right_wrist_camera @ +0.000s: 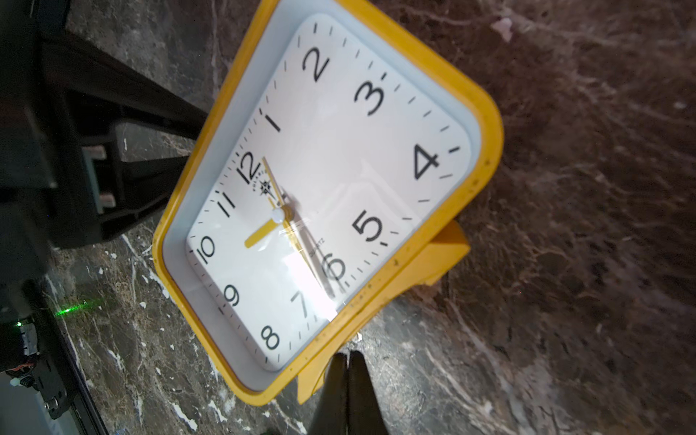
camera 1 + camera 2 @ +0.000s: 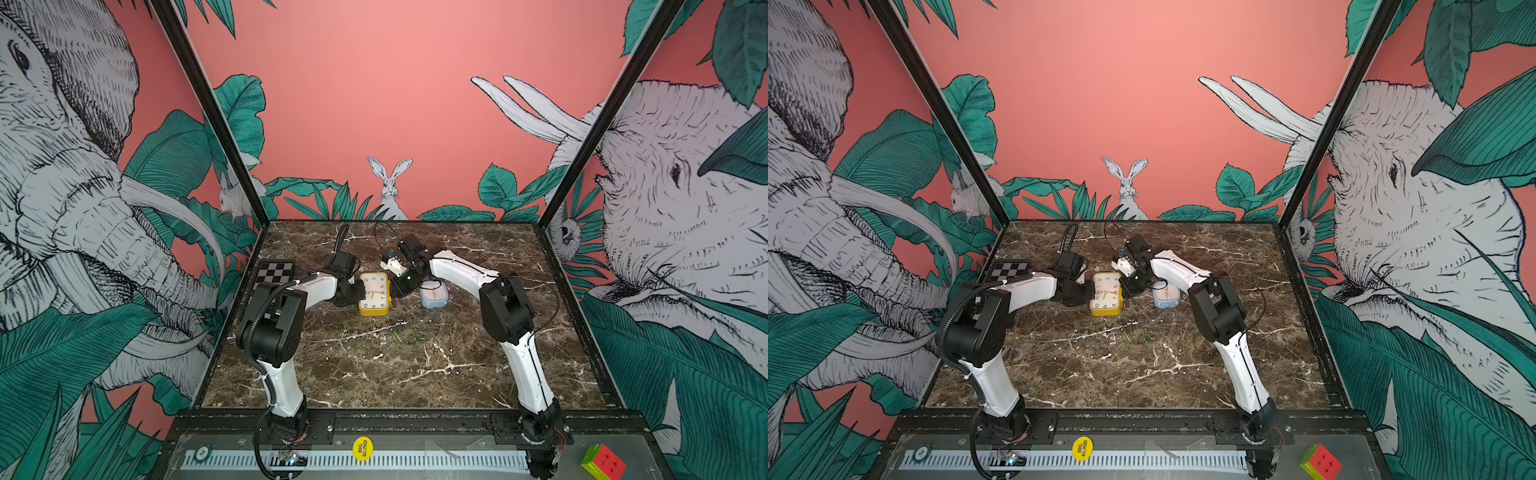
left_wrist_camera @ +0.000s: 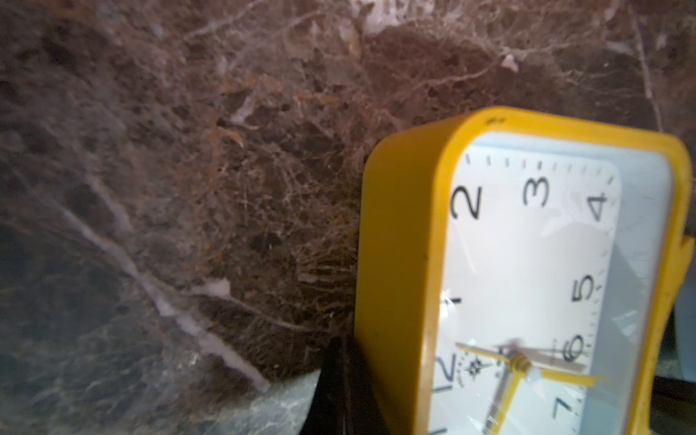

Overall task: Insert the battery into the alarm
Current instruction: Adjust the alarm at the center of the board.

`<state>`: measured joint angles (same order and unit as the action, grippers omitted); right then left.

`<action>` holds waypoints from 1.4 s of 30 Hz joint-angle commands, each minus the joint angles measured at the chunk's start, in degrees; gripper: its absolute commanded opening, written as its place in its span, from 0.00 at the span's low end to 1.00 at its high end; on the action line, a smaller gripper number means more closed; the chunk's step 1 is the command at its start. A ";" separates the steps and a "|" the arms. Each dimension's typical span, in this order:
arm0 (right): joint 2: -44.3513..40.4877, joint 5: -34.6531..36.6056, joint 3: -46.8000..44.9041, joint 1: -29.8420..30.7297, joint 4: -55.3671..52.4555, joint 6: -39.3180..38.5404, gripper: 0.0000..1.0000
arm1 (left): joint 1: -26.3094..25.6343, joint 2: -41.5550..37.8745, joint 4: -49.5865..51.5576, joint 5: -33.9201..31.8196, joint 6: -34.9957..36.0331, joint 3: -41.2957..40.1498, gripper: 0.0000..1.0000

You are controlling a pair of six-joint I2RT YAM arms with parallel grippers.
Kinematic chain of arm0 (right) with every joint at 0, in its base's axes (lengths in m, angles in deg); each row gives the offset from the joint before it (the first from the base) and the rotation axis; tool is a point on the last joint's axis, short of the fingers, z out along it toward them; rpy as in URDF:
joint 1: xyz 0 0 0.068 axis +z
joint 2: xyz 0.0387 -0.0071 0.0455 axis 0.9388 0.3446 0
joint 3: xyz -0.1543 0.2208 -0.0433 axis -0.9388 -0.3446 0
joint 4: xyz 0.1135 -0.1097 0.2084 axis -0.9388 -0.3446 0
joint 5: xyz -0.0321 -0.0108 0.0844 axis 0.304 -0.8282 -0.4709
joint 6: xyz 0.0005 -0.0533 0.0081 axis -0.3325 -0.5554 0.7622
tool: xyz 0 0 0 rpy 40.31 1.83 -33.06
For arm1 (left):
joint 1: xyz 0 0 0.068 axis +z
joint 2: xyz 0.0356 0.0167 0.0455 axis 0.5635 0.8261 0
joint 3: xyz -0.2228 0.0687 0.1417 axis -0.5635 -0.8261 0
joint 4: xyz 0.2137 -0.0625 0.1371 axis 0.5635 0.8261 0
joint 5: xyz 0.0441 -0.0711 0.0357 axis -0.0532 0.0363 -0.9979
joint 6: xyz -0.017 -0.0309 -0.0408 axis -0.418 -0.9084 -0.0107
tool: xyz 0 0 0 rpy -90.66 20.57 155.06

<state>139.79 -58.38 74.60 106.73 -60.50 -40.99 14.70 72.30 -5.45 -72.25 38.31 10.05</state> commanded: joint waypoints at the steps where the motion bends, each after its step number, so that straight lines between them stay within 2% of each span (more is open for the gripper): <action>1: -1.19 -0.66 0.82 0.21 -0.75 0.37 0.00 | -1.06 0.80 2.16 1.09 -1.30 -1.90 0.00; 8: -0.65 1.84 -0.93 -0.32 -3.00 0.78 0.00 | -1.06 0.30 2.12 0.86 -1.24 -2.95 0.00; 17: -0.66 -3.35 -0.94 0.64 -1.31 2.98 0.00 | -1.54 0.07 2.29 1.54 -1.42 -3.93 0.00; 29: -3.16 -11.92 1.43 0.65 0.19 6.59 0.00 | -4.39 1.66 3.88 -1.36 -2.67 -3.39 0.00; 42: -3.99 -13.21 5.46 0.65 -0.32 7.53 0.00 | -4.72 3.10 6.04 -0.10 -0.15 -1.50 0.00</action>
<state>139.64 -64.01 77.52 105.44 -64.87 -33.71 12.14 71.89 -6.20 -76.47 37.80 9.22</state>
